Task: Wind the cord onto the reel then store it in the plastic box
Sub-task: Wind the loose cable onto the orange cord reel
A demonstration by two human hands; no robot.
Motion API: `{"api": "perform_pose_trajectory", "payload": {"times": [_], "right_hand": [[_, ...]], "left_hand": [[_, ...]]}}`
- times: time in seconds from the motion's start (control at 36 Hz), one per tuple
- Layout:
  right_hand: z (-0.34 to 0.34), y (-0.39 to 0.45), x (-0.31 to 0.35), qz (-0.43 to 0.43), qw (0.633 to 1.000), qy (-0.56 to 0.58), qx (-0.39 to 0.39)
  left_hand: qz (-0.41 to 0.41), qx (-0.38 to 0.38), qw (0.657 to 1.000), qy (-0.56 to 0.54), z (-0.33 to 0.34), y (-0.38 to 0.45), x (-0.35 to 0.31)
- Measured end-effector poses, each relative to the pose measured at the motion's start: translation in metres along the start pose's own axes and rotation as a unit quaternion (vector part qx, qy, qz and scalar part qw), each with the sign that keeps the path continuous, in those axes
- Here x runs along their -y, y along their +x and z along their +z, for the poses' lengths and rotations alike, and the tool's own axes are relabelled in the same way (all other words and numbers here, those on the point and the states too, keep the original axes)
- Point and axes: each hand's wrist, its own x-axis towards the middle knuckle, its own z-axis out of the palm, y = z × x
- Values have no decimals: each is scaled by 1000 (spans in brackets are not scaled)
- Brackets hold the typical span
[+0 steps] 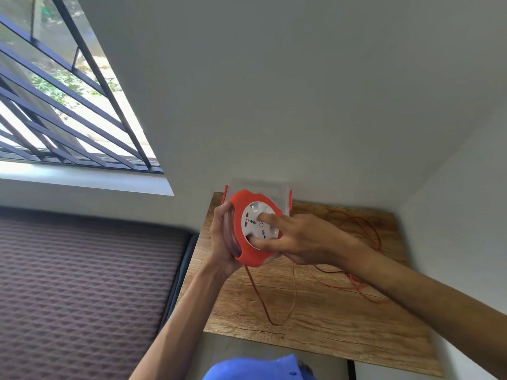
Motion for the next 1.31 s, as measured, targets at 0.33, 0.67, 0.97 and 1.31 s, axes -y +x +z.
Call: {"api": "perform_pose_trajectory", "payload": {"times": [0.33,0.67,0.97,1.31], "right_hand": [[-6,10,-14,47,999,-3,11],[1,35,24,438,896,33,-63],[12,0,18,154,984,79,-49],[-1,-4,0,54,996,21,71]], "left_hand": [[-27,38,999,0,10,-6,4],[-17,73,997,4,7,0,8],[12,53,999,6,-3,4,-2],[-46,84,995,-25,-2,0,1]]}}
